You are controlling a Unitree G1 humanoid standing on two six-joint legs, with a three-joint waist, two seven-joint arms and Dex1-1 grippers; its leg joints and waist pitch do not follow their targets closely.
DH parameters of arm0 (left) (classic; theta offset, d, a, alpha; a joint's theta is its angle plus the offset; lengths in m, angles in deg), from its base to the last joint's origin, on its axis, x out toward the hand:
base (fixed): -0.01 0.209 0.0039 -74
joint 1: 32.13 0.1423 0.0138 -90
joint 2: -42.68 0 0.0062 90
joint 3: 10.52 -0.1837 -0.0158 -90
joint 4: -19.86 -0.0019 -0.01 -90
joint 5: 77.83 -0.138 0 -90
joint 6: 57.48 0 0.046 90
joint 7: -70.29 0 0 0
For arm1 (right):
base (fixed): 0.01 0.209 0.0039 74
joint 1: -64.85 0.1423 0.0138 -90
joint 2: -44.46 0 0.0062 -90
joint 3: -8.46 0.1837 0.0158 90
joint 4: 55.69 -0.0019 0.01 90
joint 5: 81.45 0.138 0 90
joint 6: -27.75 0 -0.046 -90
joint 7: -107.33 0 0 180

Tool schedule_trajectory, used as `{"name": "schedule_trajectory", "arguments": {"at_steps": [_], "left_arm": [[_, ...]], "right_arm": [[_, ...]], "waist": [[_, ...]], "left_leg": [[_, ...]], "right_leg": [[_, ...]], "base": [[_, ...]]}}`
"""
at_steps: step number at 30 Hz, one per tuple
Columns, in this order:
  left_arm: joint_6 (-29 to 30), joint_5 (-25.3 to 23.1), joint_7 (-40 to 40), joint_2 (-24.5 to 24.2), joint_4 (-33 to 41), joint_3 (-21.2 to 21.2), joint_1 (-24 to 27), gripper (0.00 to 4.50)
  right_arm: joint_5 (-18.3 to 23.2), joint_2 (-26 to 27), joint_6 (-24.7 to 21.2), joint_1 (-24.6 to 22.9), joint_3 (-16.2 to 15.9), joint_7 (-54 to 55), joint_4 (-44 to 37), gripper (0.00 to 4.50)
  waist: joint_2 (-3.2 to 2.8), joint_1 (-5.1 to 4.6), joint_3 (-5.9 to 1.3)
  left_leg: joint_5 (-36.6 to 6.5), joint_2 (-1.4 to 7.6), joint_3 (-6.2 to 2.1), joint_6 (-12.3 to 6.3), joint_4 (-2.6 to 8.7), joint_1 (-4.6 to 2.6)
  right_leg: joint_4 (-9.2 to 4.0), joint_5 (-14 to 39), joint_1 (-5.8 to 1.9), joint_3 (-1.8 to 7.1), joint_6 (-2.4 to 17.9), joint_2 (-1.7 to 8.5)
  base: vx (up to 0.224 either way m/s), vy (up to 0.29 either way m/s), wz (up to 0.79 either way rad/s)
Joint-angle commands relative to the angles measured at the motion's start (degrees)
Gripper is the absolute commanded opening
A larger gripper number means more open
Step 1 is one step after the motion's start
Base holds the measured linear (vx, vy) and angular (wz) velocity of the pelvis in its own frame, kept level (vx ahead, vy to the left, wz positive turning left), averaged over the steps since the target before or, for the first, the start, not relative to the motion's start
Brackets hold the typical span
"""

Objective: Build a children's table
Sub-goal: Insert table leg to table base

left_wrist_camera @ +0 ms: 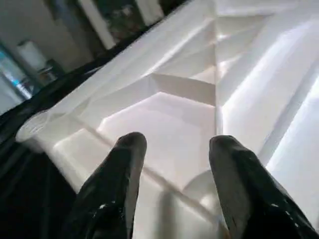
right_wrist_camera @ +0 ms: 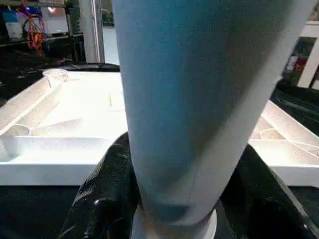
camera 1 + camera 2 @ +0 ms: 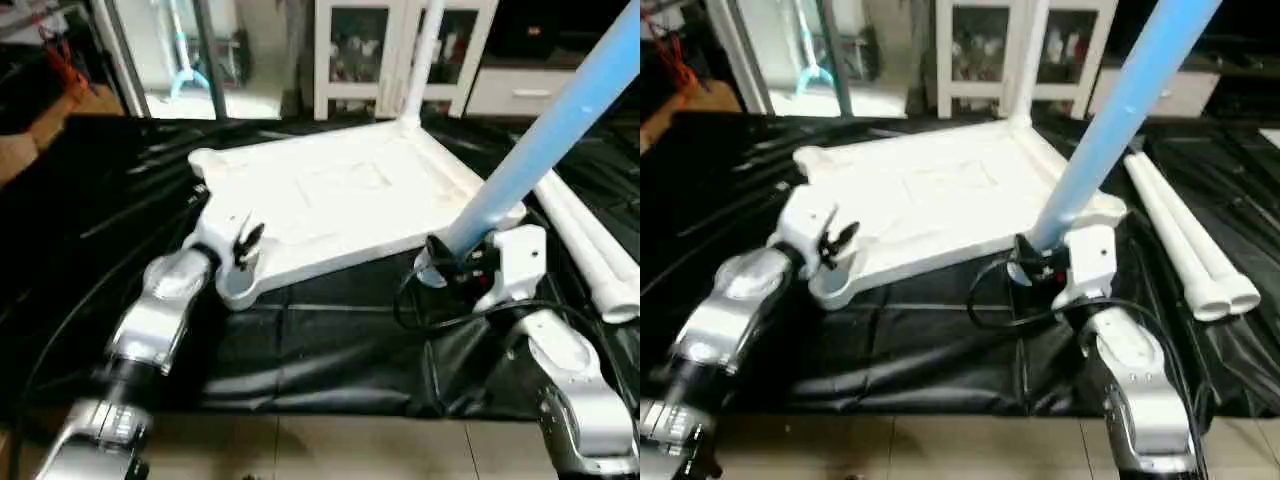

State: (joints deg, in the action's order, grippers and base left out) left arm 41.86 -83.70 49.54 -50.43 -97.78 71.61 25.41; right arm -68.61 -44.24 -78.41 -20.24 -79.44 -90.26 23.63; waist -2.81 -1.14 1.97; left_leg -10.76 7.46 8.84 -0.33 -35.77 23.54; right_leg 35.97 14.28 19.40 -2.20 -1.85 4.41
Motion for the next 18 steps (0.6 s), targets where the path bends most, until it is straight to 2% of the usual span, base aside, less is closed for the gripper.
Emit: {"name": "schedule_trajectory", "arguments": {"at_steps": [1, 2, 4, 5, 6, 8, 9, 11, 12, 14, 15, 17, 18], "left_arm": [[-3.28, -5.87, -0.99, -2.19, -8.23, -4.58, -4.13, 2.39], [-4.60, -8.30, -0.97, -3.18, -10.27, -6.57, -5.13, 2.39], [-5.47, -10.06, -1.23, -4.03, -12.15, -8.11, -6.08, 2.39], [-6.01, -11.22, -1.63, -4.93, -13.48, -9.00, -6.99, 2.39], [-7.07, -12.46, -1.87, -5.99, -16.08, -9.91, -8.65, 2.39], [-7.51, -12.90, -1.99, -6.48, -16.81, -10.17, -9.18, 2.39], [-8.48, -13.65, -2.27, -7.52, -18.12, -10.42, -10.23, 2.39], [-8.97, -13.96, -2.35, -7.98, -18.64, -10.52, -10.71, 2.39], [-10.31, -14.14, -2.72, -9.42, -18.95, -10.32, -11.82, 2.39], [-11.15, -14.24, -2.81, -10.01, -19.32, -10.23, -12.32, 2.39], [-11.37, -14.28, -2.97, -10.22, -19.36, -10.21, -12.45, 2.39], [-11.88, -14.31, -3.20, -10.47, -19.84, -10.25, -12.84, 2.39], [-13.28, -14.91, -4.74, -10.73, -21.04, -11.20, -13.18, 2.39]], "right_arm": [[-0.18, 0.08, 0.09, 0.65, 0.31, 0.38, -0.33, 1.84], [-0.17, 0.08, 0.07, 0.58, 0.38, 0.45, -0.54, 1.84], [-0.15, 0.08, 0.03, 0.52, 0.50, 0.48, -0.76, 1.84], [-0.13, 0.06, 0.04, 0.39, 0.68, 0.52, -0.93, 1.84], [-0.17, 0.06, 0.14, 0.22, 0.85, 0.52, -0.98, 1.84], [-0.26, 0.06, 0.22, 0.11, 0.82, 0.50, -0.82, 1.84], [-1.09, -0.28, 0.50, -0.08, 0.33, 0.44, -0.03, 1.84], [-1.49, -0.39, 0.73, -0.05, 0.08, 0.44, 0.47, 1.84], [-2.37, -0.33, 2.13, 1.12, -0.46, 0.35, 3.87, 1.84], [-2.85, -0.29, 2.93, 1.99, -0.77, 0.31, 5.90, 1.84], [-3.19, -0.38, 3.20, 2.52, -0.98, 0.28, 6.91, 1.84], [-3.53, -0.42, 3.62, 3.51, -1.22, 0.15, 8.55, 1.84], [-4.38, -0.46, 4.51, 5.69, -1.80, -0.03, 11.81, 1.84]], "waist": [[-0.69, 0.18, -3.77], [-0.34, 0.14, -3.93], [-0.39, 0.15, -4.26], [-1.24, 0.36, -4.34], [-1.15, 0.27, -4.31], [-1.02, 0.37, -4.34], [-1.36, 0.59, -4.29], [-1.18, 0.68, -4.21], [-1.20, 0.85, -4.20], [-1.51, 1.09, -4.24], [-1.13, 1.16, -4.22], [-1.02, 1.51, -4.26], [-0.87, 1.62, -4.31]], "left_leg": [[-8.48, 4.76, -2.50, -1.48, 4.94, -2.02], [-7.74, 4.76, -2.40, -2.30, 4.71, -2.06], [-3.35, 4.95, -2.48, -4.01, 4.30, -1.75], [-1.37, 4.97, -2.49, -5.15, 4.03, -1.91], [-0.89, 5.01, -2.44, -5.89, 3.89, -1.92], [-0.44, 5.11, -2.32, -6.52, 3.86, -1.96], [-0.24, 5.12, -2.29, -6.91, 3.76, -2.01], [-0.69, 5.25, -2.20, -7.38, 3.81, -1.97], [-0.69, 5.29, -2.15, -7.48, 3.78, -2.01], [-0.33, 5.37, -2.11, -7.41, 3.70, -2.12], [0.40, 5.32, -2.07, -7.64, 3.66, -1.95], [1.69, 5.37, -1.93, -8.36, 3.50, -1.99], [2.68, 5.21, -1.93, -8.86, 3.38, -1.81]], "right_leg": [[-3.27, -13.54, -1.01, 1.98, 12.51, 4.59], [-3.29, -14.29, -1.02, 2.03, 12.38, 4.48], [-2.64, -19.34, -1.29, 1.87, 12.95, 4.68], [-2.37, -20.98, -0.96, 1.65, 13.39, 4.59], [-2.35, -21.50, -0.89, 1.60, 13.84, 4.55], [-2.27, -21.96, -0.96, 1.57, 14.77, 4.65], [-2.15, -21.93, -0.92, 1.53, 15.49, 4.81], [-2.20, -20.75, -0.99, 1.54, 16.00, 4.86], [-2.18, -19.88, -0.85, 1.50, 16.33, 4.85], [-2.06, -19.37, -0.77, 1.44, 16.87, 4.83], [-1.89, -19.53, -0.84, 1.41, 17.23, 4.81], [-1.82, -19.86, -0.76, 1.45, 17.19, 4.87], [-1.64, -19.95, -0.74, 1.39, 17.29, 4.88]], "base": [[0.000, 0.000, 0.00], [0.000, 0.000, 0.00], [0.000, 0.000, 0.00], [0.000, 0.000, 0.00], [0.000, 0.000, 0.00], [0.000, 0.000, 0.00], [0.000, 0.000, 0.00], [0.000, 0.000, 0.00], [0.000, 0.000, 0.00], [0.000, 0.000, 0.00], [0.000, 0.000, 0.00], [0.000, 0.000, 0.00], [0.000, 0.000, 0.00]]}}
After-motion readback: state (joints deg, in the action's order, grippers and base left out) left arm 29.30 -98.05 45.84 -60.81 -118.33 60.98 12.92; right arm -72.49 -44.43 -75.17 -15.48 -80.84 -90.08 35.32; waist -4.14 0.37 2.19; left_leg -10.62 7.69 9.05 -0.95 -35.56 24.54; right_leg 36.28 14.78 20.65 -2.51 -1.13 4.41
